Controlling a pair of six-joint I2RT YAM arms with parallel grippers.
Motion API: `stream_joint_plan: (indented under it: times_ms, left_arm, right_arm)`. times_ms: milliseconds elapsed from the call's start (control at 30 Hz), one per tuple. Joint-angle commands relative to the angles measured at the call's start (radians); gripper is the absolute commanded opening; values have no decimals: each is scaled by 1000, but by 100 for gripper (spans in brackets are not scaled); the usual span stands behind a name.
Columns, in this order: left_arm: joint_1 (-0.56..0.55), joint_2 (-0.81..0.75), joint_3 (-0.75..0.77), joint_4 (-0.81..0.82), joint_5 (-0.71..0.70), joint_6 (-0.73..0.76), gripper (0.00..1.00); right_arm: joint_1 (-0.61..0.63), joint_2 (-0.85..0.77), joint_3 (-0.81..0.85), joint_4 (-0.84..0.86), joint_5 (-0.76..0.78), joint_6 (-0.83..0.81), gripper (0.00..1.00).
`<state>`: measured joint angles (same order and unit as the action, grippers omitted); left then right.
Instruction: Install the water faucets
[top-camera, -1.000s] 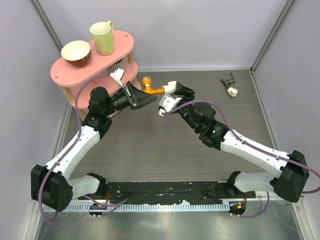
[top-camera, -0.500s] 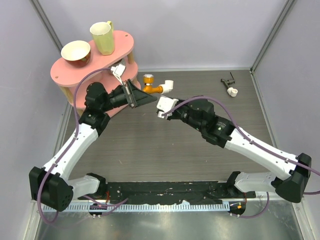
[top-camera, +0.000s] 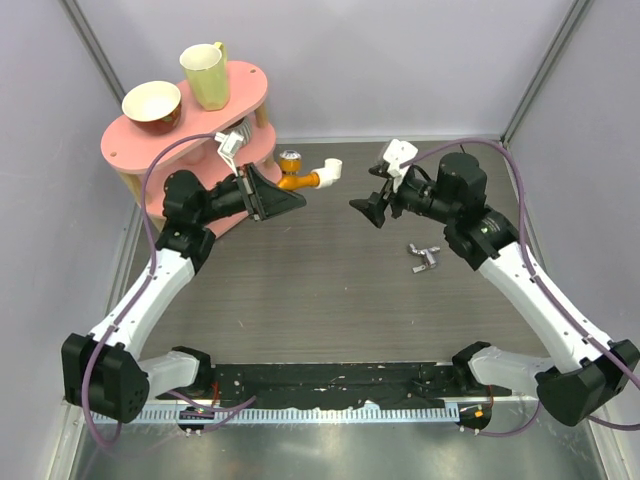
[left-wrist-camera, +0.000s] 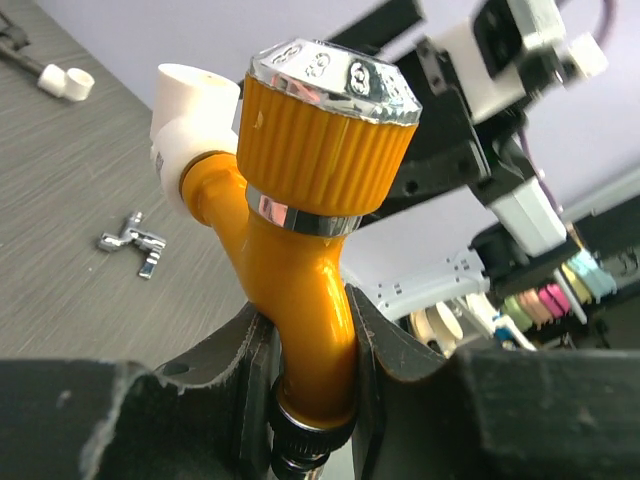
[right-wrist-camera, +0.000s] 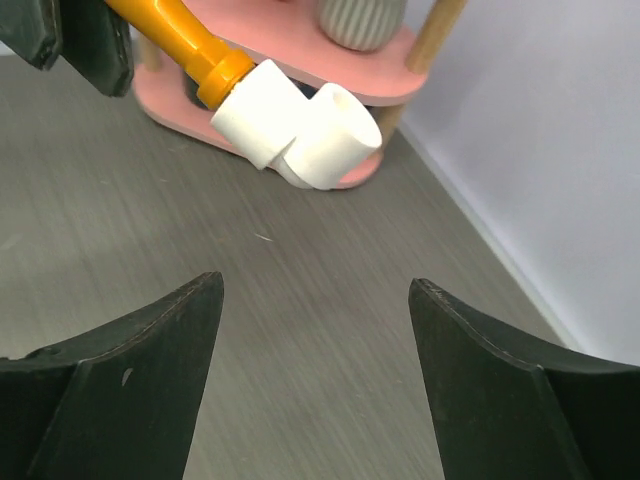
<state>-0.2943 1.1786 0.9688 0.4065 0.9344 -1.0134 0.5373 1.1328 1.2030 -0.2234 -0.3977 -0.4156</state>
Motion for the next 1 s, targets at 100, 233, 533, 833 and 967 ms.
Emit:
stream_joint_plan:
  times_ms: [100,233,533,833,967]
  left_arm:
    - [4,-42,-16,316,207,29,0]
    - [3,-43,-18,376,271,27,0]
    - [-17,-48,-21,445,376,24,0]
    - [-32,-108,-64,443,402,240,0]
    - [-34,-166,-65,258,414,598,0]
  right_arm:
    - [-85,42,44,162,-512,303,81]
    - [-102,73,44,272,-610,443,81]
    - [-103,134,40,605,-762,748,76]
    - [-103,237,84,809,-848,1187,1]
    - [-103,294,116,897,-883,1418,1]
